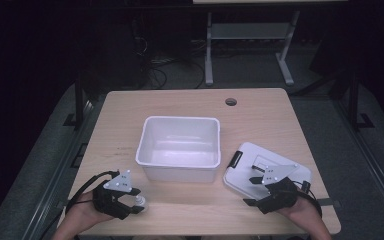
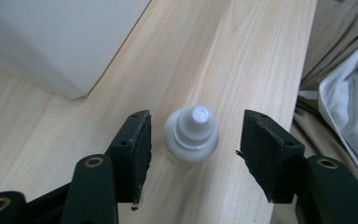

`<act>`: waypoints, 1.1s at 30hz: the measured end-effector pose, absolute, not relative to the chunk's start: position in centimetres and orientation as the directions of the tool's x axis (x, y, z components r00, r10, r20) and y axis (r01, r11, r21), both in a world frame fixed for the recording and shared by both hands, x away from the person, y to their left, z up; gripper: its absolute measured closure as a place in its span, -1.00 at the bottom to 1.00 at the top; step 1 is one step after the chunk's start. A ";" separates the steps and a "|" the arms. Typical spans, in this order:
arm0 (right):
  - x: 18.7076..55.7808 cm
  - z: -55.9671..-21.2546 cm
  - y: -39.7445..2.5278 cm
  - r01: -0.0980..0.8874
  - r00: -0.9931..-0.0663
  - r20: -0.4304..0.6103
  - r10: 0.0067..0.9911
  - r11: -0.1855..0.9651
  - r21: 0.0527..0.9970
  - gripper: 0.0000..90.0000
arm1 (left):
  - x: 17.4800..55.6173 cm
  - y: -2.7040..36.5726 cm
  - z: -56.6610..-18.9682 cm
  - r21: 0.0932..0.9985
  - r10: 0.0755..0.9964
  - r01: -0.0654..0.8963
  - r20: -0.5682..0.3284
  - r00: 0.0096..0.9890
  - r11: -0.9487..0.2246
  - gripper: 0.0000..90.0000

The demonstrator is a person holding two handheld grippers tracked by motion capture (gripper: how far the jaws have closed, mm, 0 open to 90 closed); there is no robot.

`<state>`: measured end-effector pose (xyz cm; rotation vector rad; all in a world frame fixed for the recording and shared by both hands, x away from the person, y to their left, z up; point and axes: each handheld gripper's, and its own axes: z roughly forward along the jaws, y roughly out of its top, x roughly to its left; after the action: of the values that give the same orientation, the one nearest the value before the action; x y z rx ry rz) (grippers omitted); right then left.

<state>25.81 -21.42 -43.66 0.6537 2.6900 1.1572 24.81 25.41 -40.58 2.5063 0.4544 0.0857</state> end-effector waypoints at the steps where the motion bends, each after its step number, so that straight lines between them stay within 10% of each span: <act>1: 25.8 -43.7 -21.4 0.334 -0.896 0.041 0.443 0.610 0.719 -0.39 | 24.8 25.4 -40.6 0.561 0.340 0.302 -0.039 0.940 -0.771 -0.02; 33: 25.8 -43.6 -21.3 0.326 -0.899 0.043 0.435 0.600 0.730 -0.41 | 25.5 24.1 -41.6 0.491 0.300 0.279 -0.037 0.953 -0.825 0.32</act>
<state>25.76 -21.35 -43.59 0.6416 2.6841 1.1824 25.50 24.14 -41.56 2.5955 0.4115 0.0568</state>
